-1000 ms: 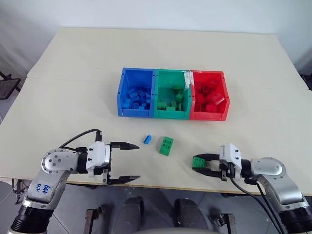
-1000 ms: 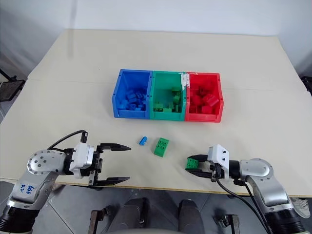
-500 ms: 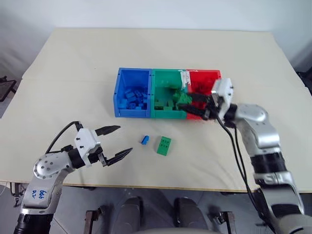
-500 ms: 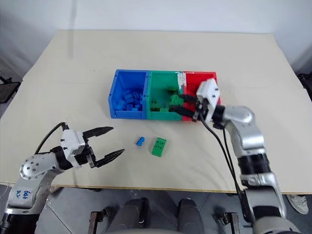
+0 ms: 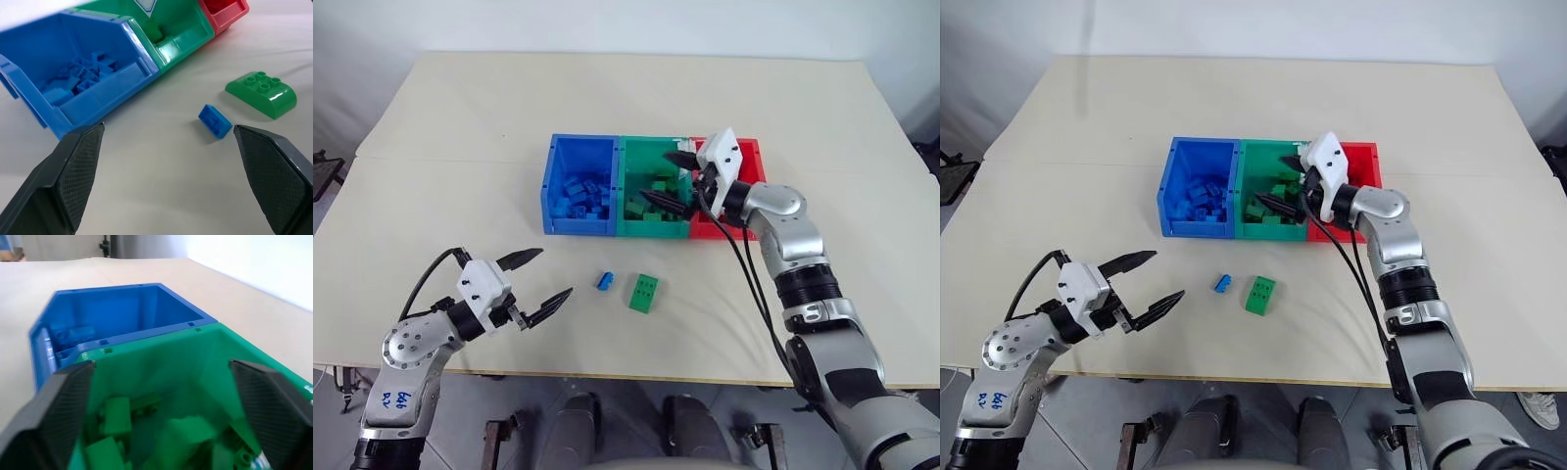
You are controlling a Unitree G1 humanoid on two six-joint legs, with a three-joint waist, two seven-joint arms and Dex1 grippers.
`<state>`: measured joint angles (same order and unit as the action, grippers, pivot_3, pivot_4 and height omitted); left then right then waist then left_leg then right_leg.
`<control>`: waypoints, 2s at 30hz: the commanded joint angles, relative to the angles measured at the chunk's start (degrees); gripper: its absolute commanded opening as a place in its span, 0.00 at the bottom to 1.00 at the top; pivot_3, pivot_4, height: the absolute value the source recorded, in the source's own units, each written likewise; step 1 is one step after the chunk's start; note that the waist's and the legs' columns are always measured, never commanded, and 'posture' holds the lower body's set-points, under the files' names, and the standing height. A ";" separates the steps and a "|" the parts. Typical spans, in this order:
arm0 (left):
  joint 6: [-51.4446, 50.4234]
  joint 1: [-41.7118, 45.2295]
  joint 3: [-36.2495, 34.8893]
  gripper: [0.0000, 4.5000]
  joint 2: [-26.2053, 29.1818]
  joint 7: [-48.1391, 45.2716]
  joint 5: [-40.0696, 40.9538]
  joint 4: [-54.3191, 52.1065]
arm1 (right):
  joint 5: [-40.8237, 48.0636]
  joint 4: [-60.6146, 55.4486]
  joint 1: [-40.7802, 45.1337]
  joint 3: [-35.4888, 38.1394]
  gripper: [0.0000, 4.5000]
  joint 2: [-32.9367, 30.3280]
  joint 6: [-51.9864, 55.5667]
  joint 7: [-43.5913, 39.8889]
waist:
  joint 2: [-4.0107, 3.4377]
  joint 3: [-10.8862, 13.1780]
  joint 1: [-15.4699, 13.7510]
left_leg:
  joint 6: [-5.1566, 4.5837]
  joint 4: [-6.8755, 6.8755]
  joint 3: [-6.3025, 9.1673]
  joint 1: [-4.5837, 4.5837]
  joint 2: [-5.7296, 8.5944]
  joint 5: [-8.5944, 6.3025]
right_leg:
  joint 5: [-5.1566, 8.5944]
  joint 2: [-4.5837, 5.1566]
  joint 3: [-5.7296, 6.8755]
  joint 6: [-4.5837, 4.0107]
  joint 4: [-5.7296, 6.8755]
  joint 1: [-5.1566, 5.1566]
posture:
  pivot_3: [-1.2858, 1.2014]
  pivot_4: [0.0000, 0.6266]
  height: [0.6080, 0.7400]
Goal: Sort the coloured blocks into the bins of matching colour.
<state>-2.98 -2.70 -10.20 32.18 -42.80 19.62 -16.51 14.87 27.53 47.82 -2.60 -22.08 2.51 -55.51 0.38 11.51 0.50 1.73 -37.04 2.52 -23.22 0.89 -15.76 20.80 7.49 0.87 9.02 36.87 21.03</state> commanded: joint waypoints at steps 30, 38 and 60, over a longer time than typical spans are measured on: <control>-1.35 9.79 2.39 1.00 6.20 -14.93 4.07 6.24 | 10.13 -24.31 -30.10 2.70 0.99 -13.29 -0.20 -20.86 | -0.03 0.01 -0.31 | 0.04 -0.09 -0.07 0.23 -0.06 0.03 | 0.00 -0.03 0.27 0.01 -0.43 -0.47 | 0.52 0.24 1.00; -1.75 2.38 -1.80 1.00 6.80 -12.00 3.93 3.08 | 3.12 -22.00 -22.97 -8.02 0.99 -6.62 3.60 -16.53 | -0.02 0.01 -0.64 | 0.04 -0.08 0.11 0.13 0.01 0.03 | 0.00 0.02 0.28 0.00 -0.42 -0.39 | 0.52 0.24 1.00; -3.08 1.23 -1.86 1.00 6.07 -9.43 4.71 -0.84 | -3.57 -19.09 -21.79 -12.23 0.77 -2.47 2.36 -10.56 | 0.06 -0.04 -0.30 | 0.04 -0.06 0.11 0.19 0.01 0.03 | 0.01 0.00 0.24 -0.02 -0.34 -0.38 | 0.52 0.24 1.00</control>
<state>-6.35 -1.97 -11.98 38.41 -52.15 23.31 -16.34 9.66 9.68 26.72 -15.56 -24.51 4.99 -65.05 0.44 11.47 0.20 1.78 -37.09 2.62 -23.04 0.90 -15.72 20.81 7.48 1.12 9.00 36.52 20.65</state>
